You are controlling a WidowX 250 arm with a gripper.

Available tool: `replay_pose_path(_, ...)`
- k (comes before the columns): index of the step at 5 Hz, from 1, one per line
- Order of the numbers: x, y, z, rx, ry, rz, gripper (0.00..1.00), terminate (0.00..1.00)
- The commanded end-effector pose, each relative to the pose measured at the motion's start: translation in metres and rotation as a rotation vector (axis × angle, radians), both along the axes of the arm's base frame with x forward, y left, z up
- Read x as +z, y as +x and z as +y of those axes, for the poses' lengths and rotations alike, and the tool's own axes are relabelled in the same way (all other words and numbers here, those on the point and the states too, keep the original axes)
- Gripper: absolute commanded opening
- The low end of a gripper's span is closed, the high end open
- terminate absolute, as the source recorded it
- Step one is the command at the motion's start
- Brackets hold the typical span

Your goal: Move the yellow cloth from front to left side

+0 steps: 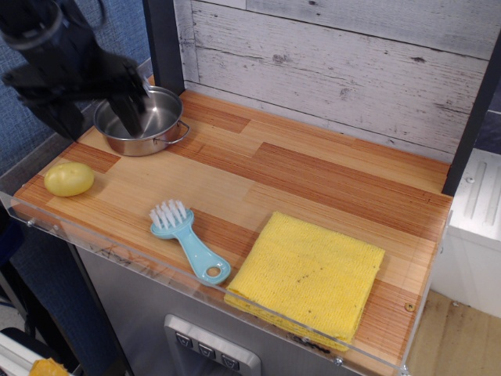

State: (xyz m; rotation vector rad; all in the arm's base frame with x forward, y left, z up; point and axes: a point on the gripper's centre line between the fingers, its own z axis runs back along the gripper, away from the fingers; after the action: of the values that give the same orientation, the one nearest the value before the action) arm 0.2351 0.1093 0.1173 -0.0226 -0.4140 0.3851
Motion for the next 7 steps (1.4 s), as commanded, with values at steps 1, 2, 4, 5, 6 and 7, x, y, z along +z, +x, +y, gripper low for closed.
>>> replay_pose_path(1, -0.011, -0.016, -0.043, -0.192, 0.051, -0.010, 1.00, 0.00)
replay_pose_path(2, -0.022, -0.026, -0.064, -0.280, 0.054, -0.001, 1.00, 0.00)
replay_pose_path(4, -0.042, -0.041, -0.099, -0.420, 0.058, 0.014, 1.00, 0.00)
replay_pose_path(5, -0.049, -0.040, -0.117, -0.468, 0.061, 0.023, 1.00, 0.00)
replay_pose_path(6, -0.050, -0.029, -0.137, -0.487, 0.059, 0.036, 1.00, 0.00)
replay_pose_path(7, -0.052, -0.016, -0.155, -0.491, 0.048, 0.048, 1.00, 0.00)
